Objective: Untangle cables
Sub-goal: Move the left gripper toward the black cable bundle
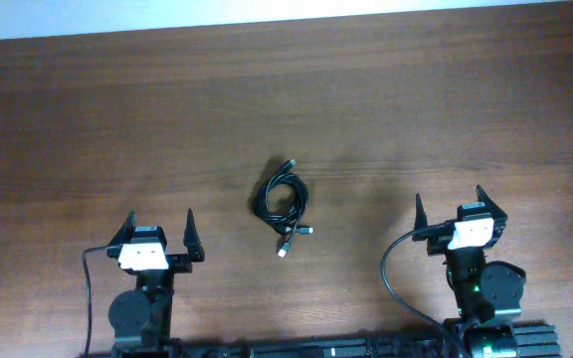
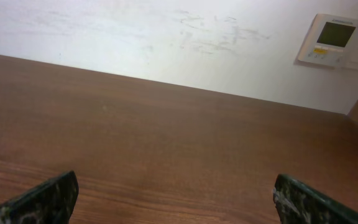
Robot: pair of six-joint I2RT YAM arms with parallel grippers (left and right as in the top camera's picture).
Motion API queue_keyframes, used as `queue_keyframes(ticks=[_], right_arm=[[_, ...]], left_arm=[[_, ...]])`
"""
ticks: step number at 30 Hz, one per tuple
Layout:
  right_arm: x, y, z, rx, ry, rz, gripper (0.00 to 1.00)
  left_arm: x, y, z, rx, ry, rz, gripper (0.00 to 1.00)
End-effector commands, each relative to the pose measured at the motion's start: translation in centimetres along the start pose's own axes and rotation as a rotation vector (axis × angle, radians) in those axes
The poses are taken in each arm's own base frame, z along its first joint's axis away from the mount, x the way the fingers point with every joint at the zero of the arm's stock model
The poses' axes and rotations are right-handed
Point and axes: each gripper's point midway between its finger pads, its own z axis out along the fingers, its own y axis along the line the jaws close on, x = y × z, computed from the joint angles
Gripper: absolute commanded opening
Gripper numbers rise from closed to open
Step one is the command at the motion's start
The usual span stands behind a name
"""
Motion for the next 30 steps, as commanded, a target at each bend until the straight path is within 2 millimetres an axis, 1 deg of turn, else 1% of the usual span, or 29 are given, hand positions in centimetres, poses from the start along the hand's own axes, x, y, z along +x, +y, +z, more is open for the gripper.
queue_keyframes(ticks=[1, 21, 22, 23, 24, 26, 28, 30], right_arm=[[0.2, -0.2, 0.0, 0.009, 0.004, 0.004, 0.99], [0.2, -0.2, 0.0, 0.010, 0.004, 0.004, 0.99], [0.2, -0.2, 0.0, 0.010, 0.004, 0.004, 0.99], [0.2, -0.2, 0.0, 0.009, 0.004, 0.004, 0.99], [0.2, -0.2, 0.0, 0.010, 0.004, 0.004, 0.99], [0.2, -0.2, 0.0, 0.009, 0.004, 0.004, 0.99], [0.2, -0.2, 0.0, 0.009, 0.004, 0.004, 0.99], [0.2, -0.2, 0.0, 0.010, 0.004, 0.004, 0.99]], left_arm=[[0.1, 0.1, 0.0, -0.008, -0.003, -0.013, 0.99], [0.1, 0.1, 0.0, -0.008, -0.004, -0.013, 0.99], [0.0, 0.1, 0.0, -0.007, -0.007, -0.014, 0.99], [-1.2, -0.1, 0.0, 0.006, -0.057, -0.014, 0.99], [-2.2, -1.3, -0.2, 0.077, -0.099, -0.010, 0.99], [-4.2, -5.6, -1.3, 0.331, -0.180, 0.017, 0.99], [-4.6, -8.3, -2.6, 0.499, -0.198, 0.038, 0.99], [-5.6, -9.7, -3.9, 0.597, -0.220, 0.056, 0.99]])
